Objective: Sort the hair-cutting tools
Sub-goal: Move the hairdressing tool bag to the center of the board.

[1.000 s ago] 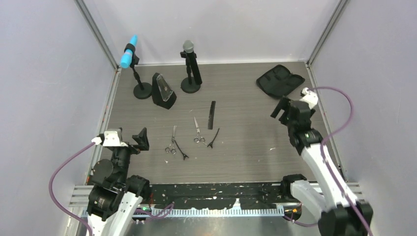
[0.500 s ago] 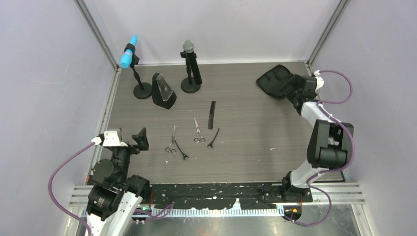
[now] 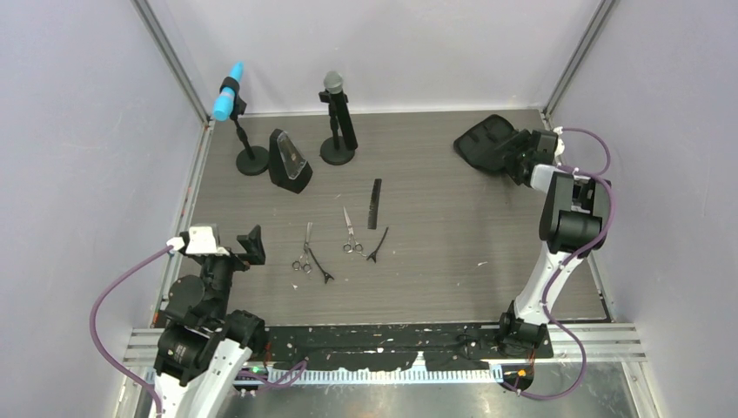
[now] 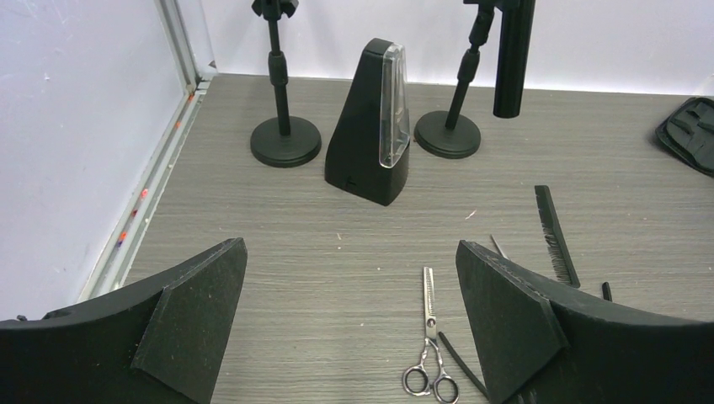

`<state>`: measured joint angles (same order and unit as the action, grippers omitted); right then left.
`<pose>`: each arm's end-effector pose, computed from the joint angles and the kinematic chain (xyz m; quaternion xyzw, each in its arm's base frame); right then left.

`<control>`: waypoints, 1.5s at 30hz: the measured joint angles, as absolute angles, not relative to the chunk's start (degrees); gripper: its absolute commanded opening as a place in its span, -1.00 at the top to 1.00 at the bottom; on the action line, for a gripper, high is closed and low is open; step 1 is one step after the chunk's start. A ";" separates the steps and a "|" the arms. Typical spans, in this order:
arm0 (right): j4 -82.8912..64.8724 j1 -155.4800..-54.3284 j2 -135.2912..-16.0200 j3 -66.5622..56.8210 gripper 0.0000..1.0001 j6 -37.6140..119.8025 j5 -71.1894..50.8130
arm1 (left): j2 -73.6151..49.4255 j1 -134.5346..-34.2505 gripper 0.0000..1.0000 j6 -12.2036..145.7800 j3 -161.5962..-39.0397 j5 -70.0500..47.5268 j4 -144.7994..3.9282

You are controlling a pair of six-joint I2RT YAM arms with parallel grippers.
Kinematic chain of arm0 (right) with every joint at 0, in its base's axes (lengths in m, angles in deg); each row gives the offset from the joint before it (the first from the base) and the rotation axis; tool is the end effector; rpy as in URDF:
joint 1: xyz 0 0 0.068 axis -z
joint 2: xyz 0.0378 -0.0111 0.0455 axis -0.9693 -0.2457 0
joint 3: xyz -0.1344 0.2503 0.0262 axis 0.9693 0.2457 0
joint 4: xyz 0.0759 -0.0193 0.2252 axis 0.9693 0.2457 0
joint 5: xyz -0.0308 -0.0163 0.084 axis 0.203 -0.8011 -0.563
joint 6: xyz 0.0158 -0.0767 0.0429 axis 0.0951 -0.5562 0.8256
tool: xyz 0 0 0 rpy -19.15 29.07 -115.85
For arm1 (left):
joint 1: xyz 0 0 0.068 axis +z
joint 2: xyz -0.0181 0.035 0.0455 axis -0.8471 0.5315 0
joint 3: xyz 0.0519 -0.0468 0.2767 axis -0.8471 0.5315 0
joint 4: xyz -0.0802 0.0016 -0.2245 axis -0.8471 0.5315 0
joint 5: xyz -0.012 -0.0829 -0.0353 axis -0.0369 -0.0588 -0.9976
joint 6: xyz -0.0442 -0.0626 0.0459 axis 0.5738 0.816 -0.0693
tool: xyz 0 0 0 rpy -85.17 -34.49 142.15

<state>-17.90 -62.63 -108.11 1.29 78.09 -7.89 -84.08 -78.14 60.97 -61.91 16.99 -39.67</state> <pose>0.4448 -0.0962 0.1677 0.4053 0.7916 0.1603 0.4282 0.0583 0.0075 0.2975 -0.0370 0.6963 -0.0412 0.7156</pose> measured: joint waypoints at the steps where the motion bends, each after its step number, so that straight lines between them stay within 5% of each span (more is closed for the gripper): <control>1: -17.94 -62.61 -108.68 1.05 -0.55 78.27 -8.07 | -84.08 -78.14 -0.99 60.97 -61.91 16.99 -39.67; 3: -18.23 -62.50 -109.99 0.48 -0.40 78.73 -8.57 | -84.04 -78.14 -0.99 60.97 -61.95 16.99 -39.64; 9: -19.39 -61.80 -111.02 0.40 0.53 79.40 -10.75 | -83.62 -78.14 -0.99 60.97 -62.21 16.92 -39.01; 13: -22.47 -61.17 -110.41 2.49 0.77 79.12 -12.04 | -83.40 -78.14 -0.99 60.99 -62.93 16.49 -38.07; 20: -24.54 -60.84 -100.85 13.29 0.83 77.24 -16.59 | -81.39 -78.14 -0.99 61.03 -64.01 15.11 -36.30; 33: -21.94 -61.06 -64.59 44.94 0.87 69.04 -29.79 | -68.56 -78.14 -0.99 63.63 -67.76 9.18 -31.25; 45: -10.53 -64.20 -49.91 52.76 0.76 61.55 -37.33 | -56.98 -78.14 -0.99 68.01 -71.96 -1.87 -29.48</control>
